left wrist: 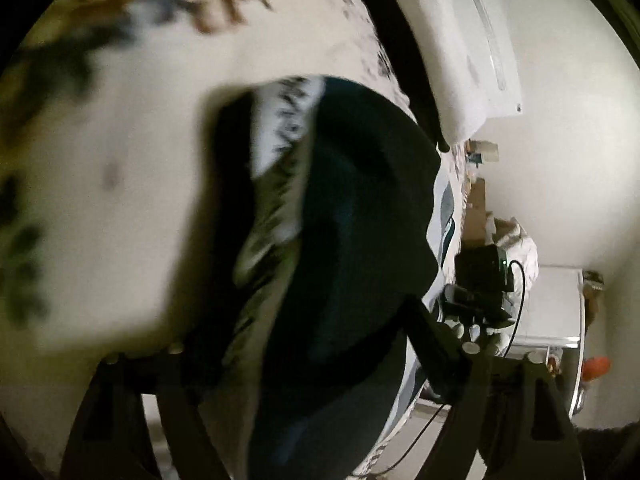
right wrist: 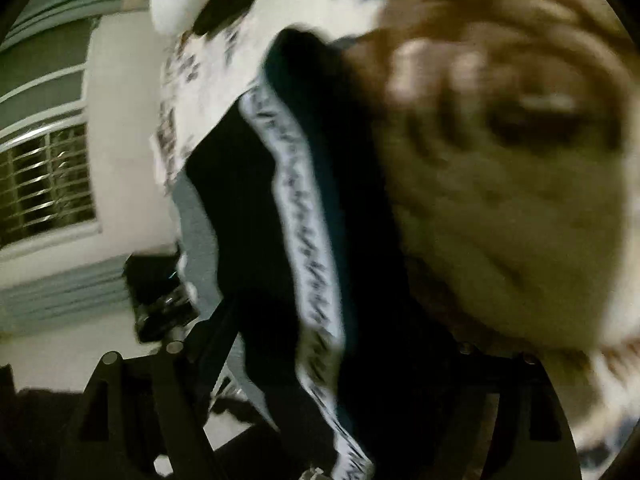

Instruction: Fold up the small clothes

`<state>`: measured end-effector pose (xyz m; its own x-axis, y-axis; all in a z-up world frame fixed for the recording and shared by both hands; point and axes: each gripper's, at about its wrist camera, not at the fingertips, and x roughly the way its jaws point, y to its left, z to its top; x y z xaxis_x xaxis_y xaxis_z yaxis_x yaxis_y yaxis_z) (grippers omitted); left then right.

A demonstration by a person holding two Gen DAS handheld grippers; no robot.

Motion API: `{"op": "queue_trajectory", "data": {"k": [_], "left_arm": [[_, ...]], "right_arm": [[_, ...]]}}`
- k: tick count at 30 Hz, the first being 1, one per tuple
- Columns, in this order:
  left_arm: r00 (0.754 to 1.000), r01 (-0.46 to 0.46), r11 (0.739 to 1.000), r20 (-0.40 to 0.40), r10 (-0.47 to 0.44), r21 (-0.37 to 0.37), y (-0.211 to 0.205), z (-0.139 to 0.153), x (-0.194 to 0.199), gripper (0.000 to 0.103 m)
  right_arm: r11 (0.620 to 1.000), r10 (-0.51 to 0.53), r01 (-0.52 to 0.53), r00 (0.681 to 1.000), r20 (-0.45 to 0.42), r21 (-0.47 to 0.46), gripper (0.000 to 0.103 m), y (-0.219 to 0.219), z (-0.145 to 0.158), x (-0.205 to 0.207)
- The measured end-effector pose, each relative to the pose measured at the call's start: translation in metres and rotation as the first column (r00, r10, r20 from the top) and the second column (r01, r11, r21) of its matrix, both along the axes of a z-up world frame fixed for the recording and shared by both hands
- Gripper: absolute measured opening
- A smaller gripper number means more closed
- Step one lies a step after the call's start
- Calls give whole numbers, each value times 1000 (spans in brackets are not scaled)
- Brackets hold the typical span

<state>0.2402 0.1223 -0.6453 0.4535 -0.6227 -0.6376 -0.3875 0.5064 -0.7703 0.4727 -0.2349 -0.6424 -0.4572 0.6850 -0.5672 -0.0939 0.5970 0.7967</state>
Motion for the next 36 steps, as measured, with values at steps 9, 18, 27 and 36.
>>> {"op": "queue_trajectory", "data": {"k": [9, 18, 27, 36], "left_arm": [[1000, -11, 992, 21, 9, 128, -12, 33, 19, 36], [986, 140, 961, 58, -158, 240, 12, 88, 63, 33], [925, 299, 901, 135, -355, 314, 26, 168, 172, 33], [861, 344, 830, 206, -465, 439, 34, 226, 323, 36]], "right_arm": [[999, 19, -19, 1000, 0, 43, 39, 27, -2, -13], [973, -232, 232, 969, 88, 4, 26, 13, 55, -39], [892, -448, 451, 875, 181, 28, 25, 15, 141, -1], [801, -589, 593, 759, 279, 78, 25, 18, 217, 132]]}}
